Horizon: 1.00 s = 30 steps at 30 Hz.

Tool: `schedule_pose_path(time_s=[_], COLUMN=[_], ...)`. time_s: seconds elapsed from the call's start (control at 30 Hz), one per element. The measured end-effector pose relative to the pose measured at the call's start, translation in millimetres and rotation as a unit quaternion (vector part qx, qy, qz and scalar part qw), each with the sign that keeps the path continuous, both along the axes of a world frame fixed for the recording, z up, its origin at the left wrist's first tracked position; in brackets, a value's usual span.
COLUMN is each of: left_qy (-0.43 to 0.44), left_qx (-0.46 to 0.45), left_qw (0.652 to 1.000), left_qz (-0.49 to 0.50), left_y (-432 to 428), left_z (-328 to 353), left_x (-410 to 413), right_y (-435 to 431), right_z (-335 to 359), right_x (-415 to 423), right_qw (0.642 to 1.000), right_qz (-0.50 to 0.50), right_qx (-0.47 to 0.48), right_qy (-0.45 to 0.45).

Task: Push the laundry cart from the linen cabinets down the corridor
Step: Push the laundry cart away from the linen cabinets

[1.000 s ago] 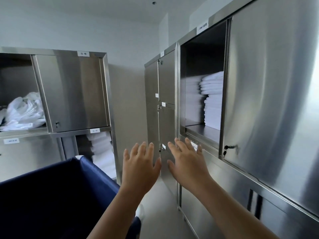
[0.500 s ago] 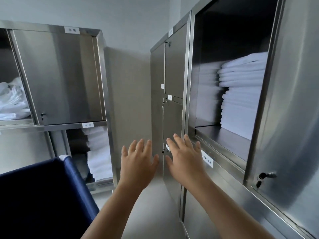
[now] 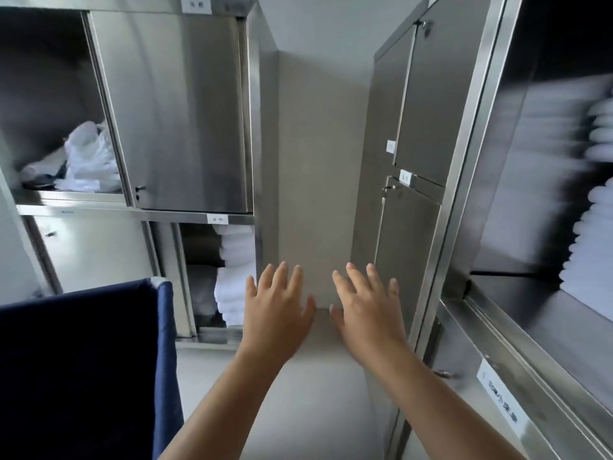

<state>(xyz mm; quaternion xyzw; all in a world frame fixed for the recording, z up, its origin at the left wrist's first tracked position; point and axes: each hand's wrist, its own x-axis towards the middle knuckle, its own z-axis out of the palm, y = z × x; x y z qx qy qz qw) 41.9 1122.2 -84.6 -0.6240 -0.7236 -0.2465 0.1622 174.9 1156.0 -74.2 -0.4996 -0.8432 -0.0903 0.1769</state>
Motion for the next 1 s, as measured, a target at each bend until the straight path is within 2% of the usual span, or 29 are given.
schedule_pose_path(time_s=[0.33, 0.63, 0.83, 0.93, 1.0], left_qy=[-0.006, -0.026, -0.026, -0.033, -0.047], left_qx=[-0.023, -0.019, -0.054, -0.078, -0.088], left_qw=[0.996, 0.991, 0.979, 0.964, 0.953], left_qz=[0.087, 0.131, 0.196, 0.252, 0.287], left_y=[125, 204, 267, 297, 315], left_z=[-22, -36, -59, -69, -74], left_x=[-110, -166, -211, -235, -251], right_y=[149, 238, 318, 353, 374], right_z=[-8, -32, -49, -59, -63], right_x=[-110, -186, -236, -265, -287], right_qw=[0.997, 0.988, 0.978, 0.966, 0.958], right_qz=[0.069, 0.153, 0.206, 0.257, 0.287], right_qx=[0.016, -0.021, -0.017, 0.012, -0.008], right_qy=[0.002, 0.020, 0.007, -0.009, -0.011])
